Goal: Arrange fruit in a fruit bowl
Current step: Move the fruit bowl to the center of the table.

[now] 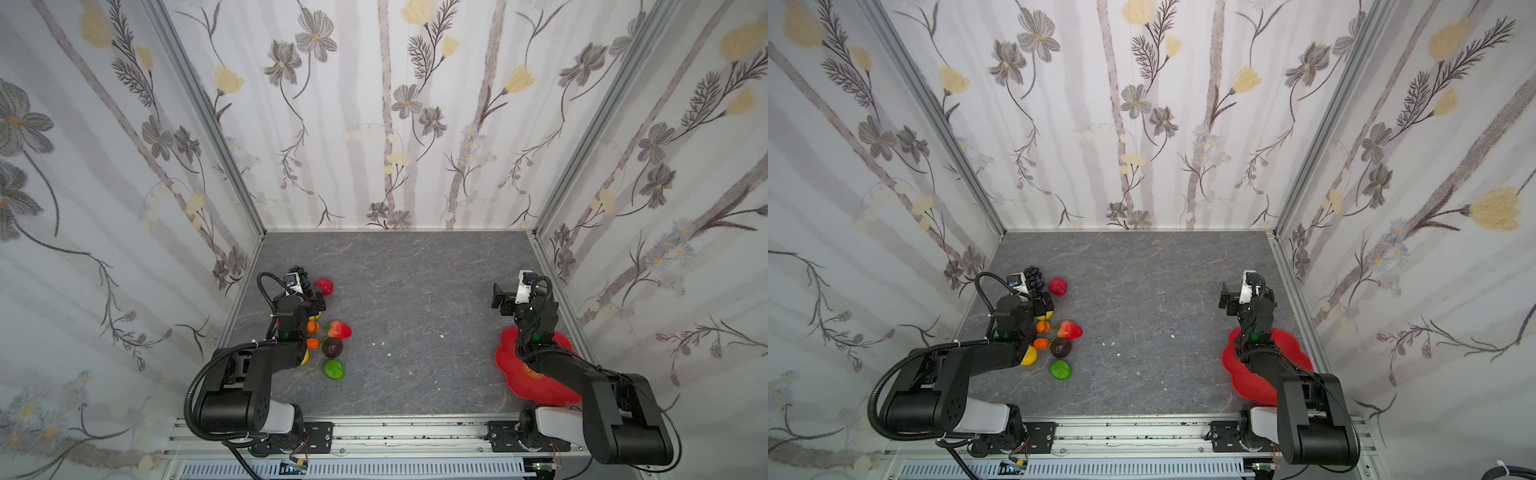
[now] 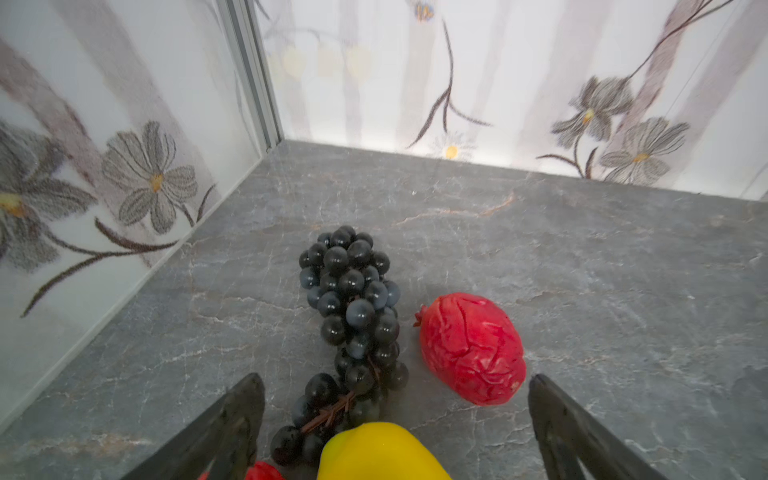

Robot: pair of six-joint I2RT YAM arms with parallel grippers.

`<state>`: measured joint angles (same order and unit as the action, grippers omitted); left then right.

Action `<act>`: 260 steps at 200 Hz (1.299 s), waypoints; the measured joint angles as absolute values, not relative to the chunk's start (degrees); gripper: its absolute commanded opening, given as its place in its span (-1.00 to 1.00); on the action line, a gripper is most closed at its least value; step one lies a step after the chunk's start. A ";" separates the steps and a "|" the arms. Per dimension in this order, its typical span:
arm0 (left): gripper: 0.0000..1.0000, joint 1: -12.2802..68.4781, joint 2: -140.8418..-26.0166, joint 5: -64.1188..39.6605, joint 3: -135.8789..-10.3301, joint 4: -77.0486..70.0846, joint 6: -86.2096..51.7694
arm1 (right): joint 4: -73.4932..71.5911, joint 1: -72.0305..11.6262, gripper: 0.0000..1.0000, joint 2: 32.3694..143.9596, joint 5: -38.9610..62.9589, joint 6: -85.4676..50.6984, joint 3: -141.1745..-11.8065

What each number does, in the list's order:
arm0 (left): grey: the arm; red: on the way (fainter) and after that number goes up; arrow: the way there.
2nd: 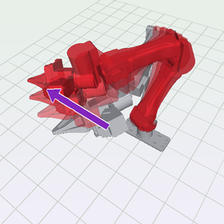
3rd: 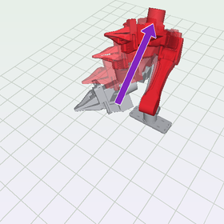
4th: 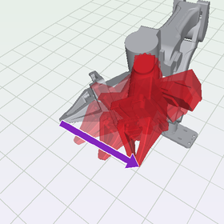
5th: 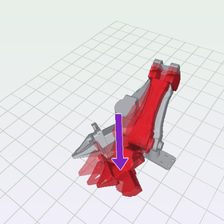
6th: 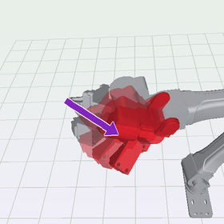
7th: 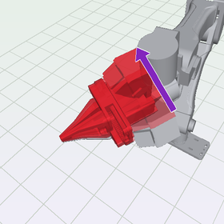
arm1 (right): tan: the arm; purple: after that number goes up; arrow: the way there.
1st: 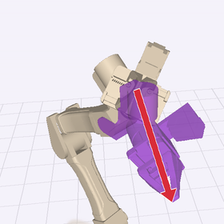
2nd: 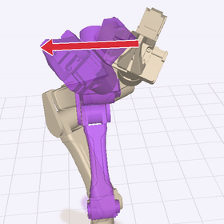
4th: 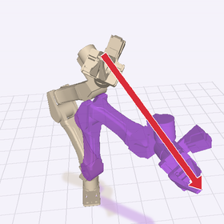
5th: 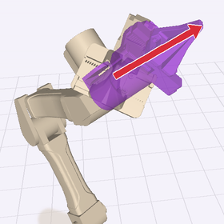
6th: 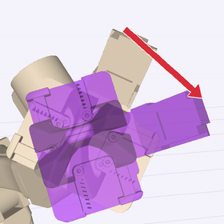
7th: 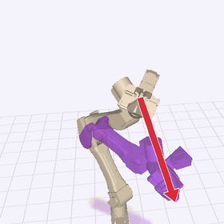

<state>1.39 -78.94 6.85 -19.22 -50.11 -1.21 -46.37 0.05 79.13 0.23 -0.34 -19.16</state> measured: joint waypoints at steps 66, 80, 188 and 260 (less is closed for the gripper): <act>1.00 1.45 -54.61 14.57 -25.34 -26.48 -12.56 | -28.84 -4.43 0.99 56.12 -0.40 -5.37 -25.23; 1.00 1.45 -50.48 16.73 -26.87 -19.38 -18.50 | -21.91 -4.51 0.99 50.85 -0.99 -11.46 -27.81; 1.00 11.77 -38.41 6.72 -21.39 1.72 -33.85 | 29.95 -0.36 0.99 32.97 -3.25 -37.98 -28.32; 1.00 21.74 -48.45 1.83 -24.05 -1.28 -23.79 | 29.19 -1.04 0.99 47.35 1.63 -43.22 -23.33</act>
<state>21.74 -48.45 1.83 -24.05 -1.28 -23.79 29.19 -1.04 47.35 1.63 -43.22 -23.33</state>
